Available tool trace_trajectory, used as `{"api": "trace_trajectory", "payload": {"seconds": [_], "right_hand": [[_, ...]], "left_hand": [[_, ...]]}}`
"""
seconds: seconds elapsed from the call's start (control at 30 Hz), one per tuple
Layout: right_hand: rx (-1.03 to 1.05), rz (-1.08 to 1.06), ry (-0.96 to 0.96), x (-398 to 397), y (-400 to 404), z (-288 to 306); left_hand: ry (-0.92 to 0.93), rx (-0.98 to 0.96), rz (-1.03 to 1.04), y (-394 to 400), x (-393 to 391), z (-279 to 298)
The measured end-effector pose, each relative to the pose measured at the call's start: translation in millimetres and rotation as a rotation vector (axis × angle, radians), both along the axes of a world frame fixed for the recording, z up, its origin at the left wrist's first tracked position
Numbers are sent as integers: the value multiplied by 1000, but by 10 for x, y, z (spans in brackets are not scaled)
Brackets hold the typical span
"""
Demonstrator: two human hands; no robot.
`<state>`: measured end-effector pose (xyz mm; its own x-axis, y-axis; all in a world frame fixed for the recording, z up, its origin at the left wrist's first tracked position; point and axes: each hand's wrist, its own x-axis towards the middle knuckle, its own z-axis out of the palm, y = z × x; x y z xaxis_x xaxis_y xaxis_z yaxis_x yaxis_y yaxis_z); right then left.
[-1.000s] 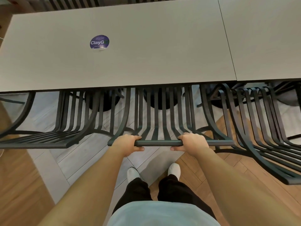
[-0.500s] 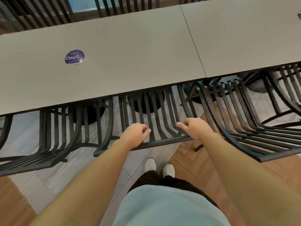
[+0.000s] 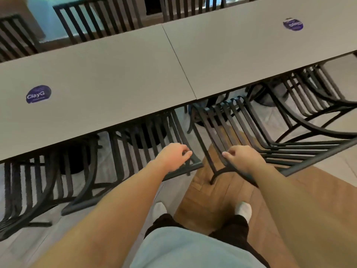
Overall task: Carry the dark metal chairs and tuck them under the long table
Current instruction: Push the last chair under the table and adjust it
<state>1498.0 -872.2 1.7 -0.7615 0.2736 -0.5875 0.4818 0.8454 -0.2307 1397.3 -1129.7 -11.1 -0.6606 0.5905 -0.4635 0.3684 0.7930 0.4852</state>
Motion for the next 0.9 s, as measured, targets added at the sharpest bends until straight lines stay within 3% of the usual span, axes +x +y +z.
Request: {"api": "trace_trajectory", "payload": {"seconds": [0.23, 0.43, 0.63, 0.9], "right_hand": [[-24, 138, -36, 326, 1328, -62], [-13, 139, -82, 554, 2334, 39], [8, 85, -40, 624, 2736, 76], [-28, 91, -133, 816, 2953, -79]], "left_hand": [[0, 17, 139, 1277, 561, 65], [-18, -78, 34, 2058, 1021, 18], [-5, -97, -45, 2480, 1060, 10], [-83, -74, -62, 2734, 1204, -135]]}}
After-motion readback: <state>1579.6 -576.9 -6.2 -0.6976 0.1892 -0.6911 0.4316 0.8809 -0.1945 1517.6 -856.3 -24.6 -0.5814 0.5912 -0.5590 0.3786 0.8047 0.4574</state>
